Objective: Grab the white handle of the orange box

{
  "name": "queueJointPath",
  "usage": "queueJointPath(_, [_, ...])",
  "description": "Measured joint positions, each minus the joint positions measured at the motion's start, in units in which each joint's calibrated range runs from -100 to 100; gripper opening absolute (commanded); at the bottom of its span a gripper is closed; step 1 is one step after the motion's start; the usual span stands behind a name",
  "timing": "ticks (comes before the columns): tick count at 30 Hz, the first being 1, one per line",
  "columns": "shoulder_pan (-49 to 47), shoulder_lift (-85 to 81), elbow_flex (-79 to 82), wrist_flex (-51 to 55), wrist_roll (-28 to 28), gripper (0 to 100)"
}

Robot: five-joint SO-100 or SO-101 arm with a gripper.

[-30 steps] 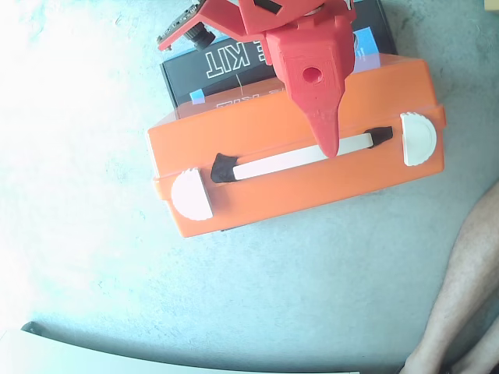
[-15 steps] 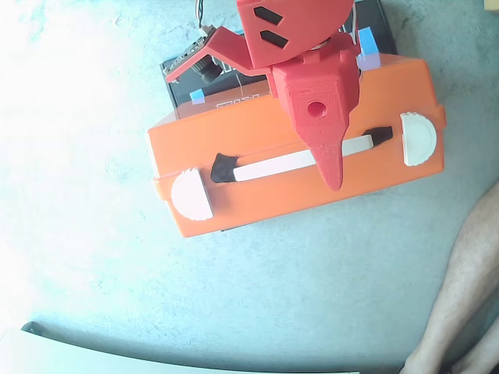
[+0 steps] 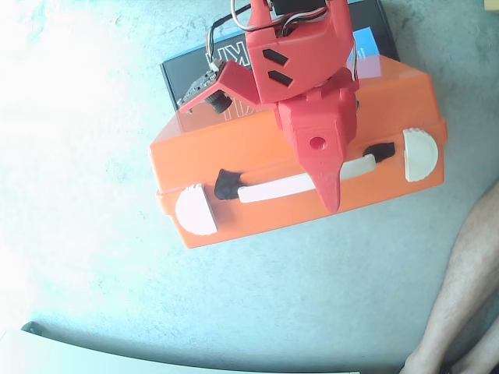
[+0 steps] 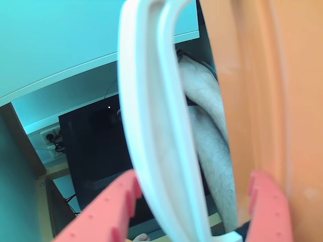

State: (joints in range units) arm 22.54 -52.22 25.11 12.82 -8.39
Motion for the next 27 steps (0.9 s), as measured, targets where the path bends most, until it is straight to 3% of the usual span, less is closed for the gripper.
queueJointPath(5, [-0.91,3.37,-4.05,0.25,0.00,17])
queueJointPath(20, [-7.24,4.09,-4.59,0.17,0.00,16])
queueJointPath(25, [-7.24,4.17,-4.68,0.17,0.00,0])
queueJointPath(27, [-7.34,4.09,-4.77,-0.08,0.47,2])
